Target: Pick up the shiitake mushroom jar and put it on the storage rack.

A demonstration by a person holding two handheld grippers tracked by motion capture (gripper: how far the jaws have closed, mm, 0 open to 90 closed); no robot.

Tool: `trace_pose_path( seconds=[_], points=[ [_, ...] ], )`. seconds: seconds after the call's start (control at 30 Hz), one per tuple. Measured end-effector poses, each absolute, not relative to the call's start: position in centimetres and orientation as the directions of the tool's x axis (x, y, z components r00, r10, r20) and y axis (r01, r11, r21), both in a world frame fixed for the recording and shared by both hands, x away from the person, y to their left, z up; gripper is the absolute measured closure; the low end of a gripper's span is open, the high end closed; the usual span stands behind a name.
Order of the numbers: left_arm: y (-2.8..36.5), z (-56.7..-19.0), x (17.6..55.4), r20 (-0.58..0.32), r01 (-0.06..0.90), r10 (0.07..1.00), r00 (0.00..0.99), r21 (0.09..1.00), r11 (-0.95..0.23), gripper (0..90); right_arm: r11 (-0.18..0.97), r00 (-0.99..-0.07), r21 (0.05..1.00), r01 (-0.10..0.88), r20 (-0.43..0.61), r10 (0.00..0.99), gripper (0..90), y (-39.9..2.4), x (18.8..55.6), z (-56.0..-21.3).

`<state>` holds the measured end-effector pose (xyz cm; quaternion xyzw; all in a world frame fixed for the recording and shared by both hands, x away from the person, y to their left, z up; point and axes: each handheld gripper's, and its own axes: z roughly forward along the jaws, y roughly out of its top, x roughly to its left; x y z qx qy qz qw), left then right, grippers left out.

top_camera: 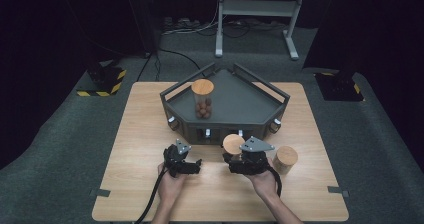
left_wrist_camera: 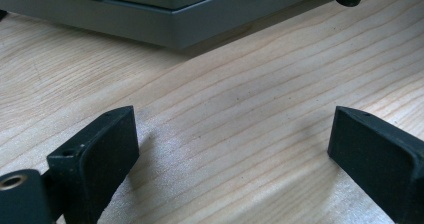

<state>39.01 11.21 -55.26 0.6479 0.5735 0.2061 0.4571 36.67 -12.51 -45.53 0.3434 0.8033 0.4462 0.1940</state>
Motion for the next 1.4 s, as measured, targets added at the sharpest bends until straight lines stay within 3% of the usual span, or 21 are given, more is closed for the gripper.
trace_pose_path(
  seconds=[1.4],
  points=[
    [11.3,-55.3,39.0,-0.250,0.557,0.932,0.263,0.828,0.065,5.7,0.292,-0.704,0.863,0.412,0.098,0.703,25.4,-13.4,39.7,-38.8]
  ],
)
